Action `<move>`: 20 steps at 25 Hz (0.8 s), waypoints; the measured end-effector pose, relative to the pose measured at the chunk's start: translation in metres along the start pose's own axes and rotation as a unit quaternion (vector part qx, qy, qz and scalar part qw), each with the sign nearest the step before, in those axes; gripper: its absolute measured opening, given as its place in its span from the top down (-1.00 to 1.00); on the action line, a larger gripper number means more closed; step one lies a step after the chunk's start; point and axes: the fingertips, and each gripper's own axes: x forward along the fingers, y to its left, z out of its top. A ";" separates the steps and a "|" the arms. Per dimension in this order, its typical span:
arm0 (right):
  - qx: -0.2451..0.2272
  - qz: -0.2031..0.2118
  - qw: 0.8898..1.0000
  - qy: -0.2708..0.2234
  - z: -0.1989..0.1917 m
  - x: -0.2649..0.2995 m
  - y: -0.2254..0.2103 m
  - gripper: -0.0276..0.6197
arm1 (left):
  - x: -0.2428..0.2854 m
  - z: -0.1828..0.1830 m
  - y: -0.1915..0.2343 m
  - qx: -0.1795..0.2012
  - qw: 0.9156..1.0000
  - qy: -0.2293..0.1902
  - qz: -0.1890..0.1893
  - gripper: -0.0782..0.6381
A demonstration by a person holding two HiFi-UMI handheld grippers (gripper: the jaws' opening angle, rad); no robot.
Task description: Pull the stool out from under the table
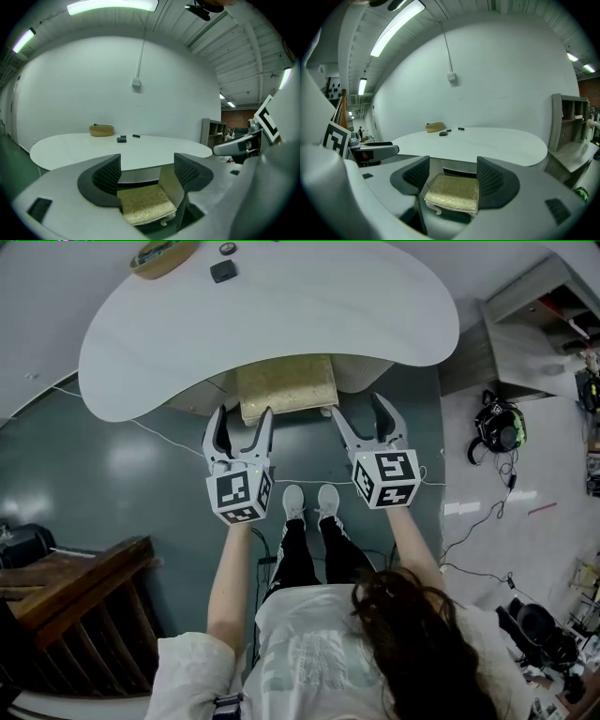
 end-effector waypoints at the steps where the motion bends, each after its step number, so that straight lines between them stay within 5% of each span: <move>1: 0.001 -0.001 1.000 0.004 -0.007 0.010 -0.007 -0.04 | 0.010 -0.011 0.005 0.000 1.000 0.006 0.005 -0.13; 10: -0.005 -0.020 0.999 0.041 -0.105 0.098 -0.051 -0.04 | 0.081 -0.133 0.026 -0.003 0.998 0.047 0.032 -0.13; 20: -0.022 -0.028 0.996 0.084 -0.265 0.195 -0.078 -0.04 | 0.128 -0.318 0.074 -0.003 0.992 0.113 0.055 -0.17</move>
